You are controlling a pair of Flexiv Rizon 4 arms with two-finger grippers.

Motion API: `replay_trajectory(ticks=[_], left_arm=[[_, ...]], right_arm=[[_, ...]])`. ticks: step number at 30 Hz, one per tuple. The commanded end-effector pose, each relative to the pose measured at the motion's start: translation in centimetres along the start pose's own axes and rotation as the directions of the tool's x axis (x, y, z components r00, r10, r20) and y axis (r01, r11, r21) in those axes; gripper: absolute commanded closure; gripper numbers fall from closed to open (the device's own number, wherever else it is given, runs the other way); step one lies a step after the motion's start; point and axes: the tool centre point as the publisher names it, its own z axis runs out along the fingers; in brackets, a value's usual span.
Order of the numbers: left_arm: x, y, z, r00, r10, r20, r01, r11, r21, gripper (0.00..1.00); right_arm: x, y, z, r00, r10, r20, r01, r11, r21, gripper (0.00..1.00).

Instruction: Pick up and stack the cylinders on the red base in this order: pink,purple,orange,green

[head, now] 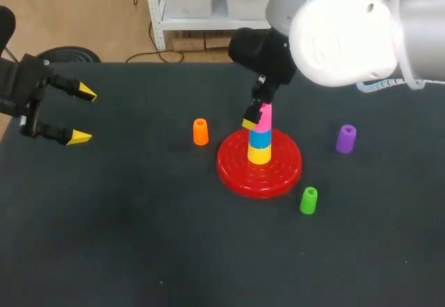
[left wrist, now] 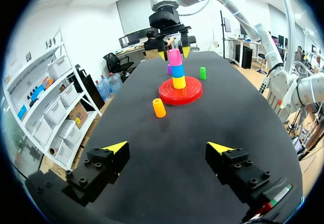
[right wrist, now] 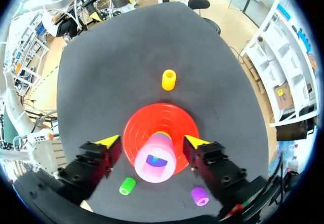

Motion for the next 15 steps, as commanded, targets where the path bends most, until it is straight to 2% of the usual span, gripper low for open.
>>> replay_trajectory(ticks=[1, 7, 15], left_arm=[[0.1, -0.1, 0.0, 1.000, 0.002, 0.001, -0.002, 1.000, -0.002, 0.00], [0.1, -0.1, 0.0, 1.000, 0.002, 0.001, -0.002, 1.000, -0.002, 0.00], [0.1, -0.1, 0.0, 1.000, 0.002, 0.001, -0.002, 1.000, -0.002, 0.00]], right_arm=[[0.4, 0.6, -1.1, 1.000, -0.005, 0.019, 0.005, 1.000, 0.022, 0.00], [2.0, 0.7, -4.0, 0.999, 0.027, 0.022, -0.029, 0.995, 0.094, 0.00], [7.7, 0.3, -7.7, 0.984, 0.174, 0.045, -0.179, 0.969, 0.167, 0.00]])
